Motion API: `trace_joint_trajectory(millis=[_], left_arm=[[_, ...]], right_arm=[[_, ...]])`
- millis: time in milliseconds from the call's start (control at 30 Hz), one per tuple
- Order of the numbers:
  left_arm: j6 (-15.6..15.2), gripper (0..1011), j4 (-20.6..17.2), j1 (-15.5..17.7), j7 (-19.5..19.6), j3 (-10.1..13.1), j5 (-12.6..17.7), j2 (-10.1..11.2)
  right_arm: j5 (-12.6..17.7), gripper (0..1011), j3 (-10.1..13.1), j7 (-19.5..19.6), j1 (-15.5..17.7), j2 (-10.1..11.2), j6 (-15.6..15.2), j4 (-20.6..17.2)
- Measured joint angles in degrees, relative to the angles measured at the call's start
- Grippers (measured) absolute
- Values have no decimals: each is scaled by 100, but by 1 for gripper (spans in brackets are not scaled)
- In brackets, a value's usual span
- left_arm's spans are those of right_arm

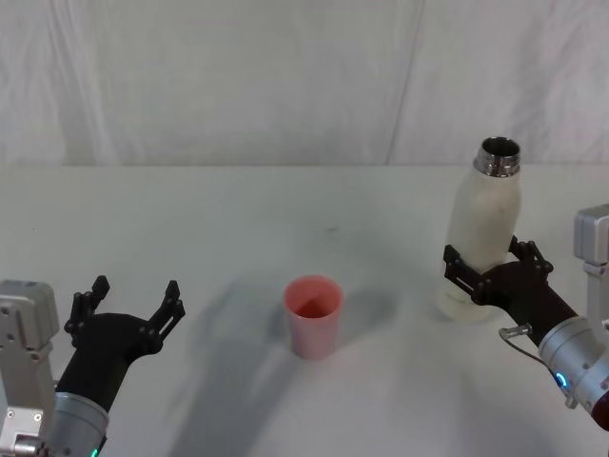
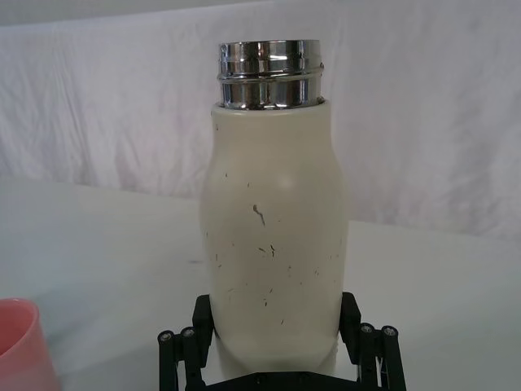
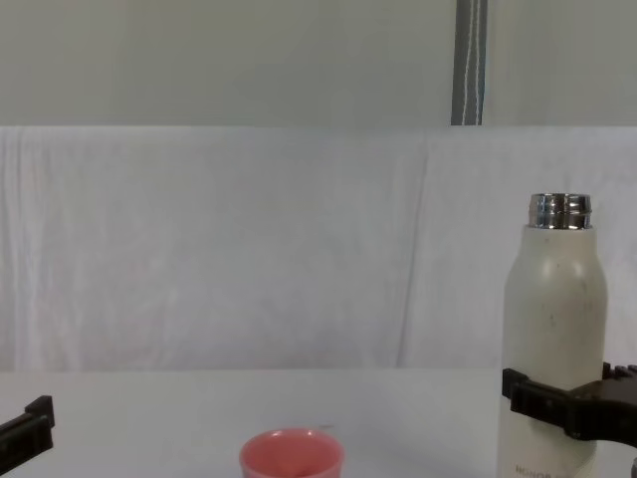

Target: Grasp the thermos with one hand and pour water into the cup lid.

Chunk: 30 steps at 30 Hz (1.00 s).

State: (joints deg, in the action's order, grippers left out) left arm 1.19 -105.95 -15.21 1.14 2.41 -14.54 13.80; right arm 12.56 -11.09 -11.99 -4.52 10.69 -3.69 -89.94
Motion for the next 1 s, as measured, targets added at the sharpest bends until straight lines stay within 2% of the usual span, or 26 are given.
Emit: trace_joint_trajectory(millis=[567, 1000], left_arm=[[0, 1001, 0, 0, 0, 0, 0, 0], [0, 1001, 0, 0, 0, 0, 0, 0]], right_arm=[[-31, 953, -103, -3, -127, -28, 190, 302], [-55, 953, -78, -7, -179, -51, 356, 543]])
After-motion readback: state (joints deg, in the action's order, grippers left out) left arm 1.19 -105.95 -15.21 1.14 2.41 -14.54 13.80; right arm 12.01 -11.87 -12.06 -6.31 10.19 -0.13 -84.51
